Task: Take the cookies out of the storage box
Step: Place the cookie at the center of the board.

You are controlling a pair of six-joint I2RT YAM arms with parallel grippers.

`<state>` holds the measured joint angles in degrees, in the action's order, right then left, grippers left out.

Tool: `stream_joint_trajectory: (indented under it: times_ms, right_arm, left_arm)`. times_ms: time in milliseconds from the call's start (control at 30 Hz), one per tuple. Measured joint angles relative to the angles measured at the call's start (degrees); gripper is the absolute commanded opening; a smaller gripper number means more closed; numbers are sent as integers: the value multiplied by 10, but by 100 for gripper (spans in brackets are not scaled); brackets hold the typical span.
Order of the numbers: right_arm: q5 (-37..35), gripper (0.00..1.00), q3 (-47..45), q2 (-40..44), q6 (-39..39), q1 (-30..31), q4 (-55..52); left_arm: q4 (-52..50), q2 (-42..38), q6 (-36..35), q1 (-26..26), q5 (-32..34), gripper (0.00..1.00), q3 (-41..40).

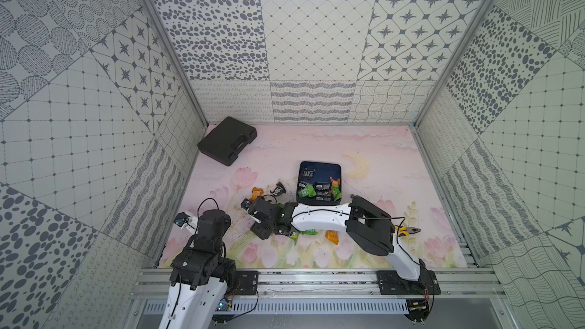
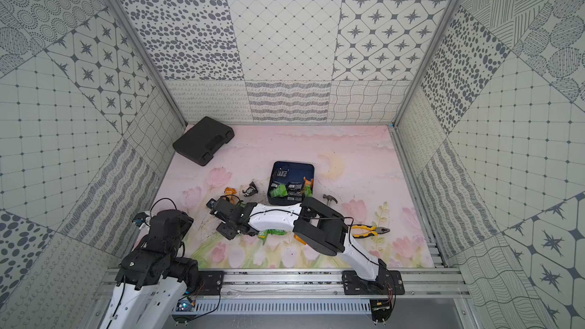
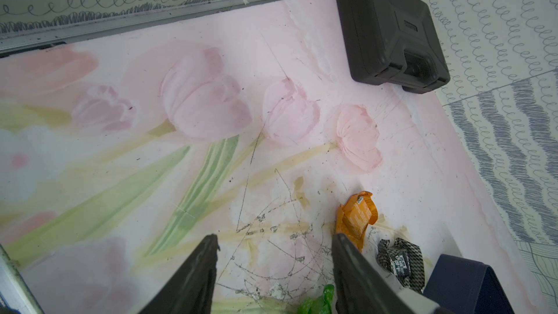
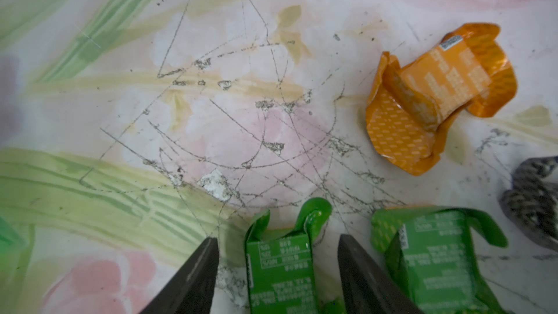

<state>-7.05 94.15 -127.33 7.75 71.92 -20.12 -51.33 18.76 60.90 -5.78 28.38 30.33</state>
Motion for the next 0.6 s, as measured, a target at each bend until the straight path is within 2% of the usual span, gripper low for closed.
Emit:
stream_joint_trajectory:
  times_ms: [100, 300, 433, 600]
  right_arm:
    - [2, 71, -14, 33, -5, 0, -2]
    - [-2, 69, -101, 195, 9, -16, 24]
    - [-14, 69, -168, 291, 48, -49, 46]
    - [-25, 68, -256, 365, 108, -103, 42]
  left_arm:
    - [18, 30, -25, 0, -14, 65, 14]
    - [73, 106, -88, 0, -71, 70, 47]
    - [119, 164, -131, 0, -137, 70, 73]
    - [176, 241, -186, -1, -243, 69, 115]
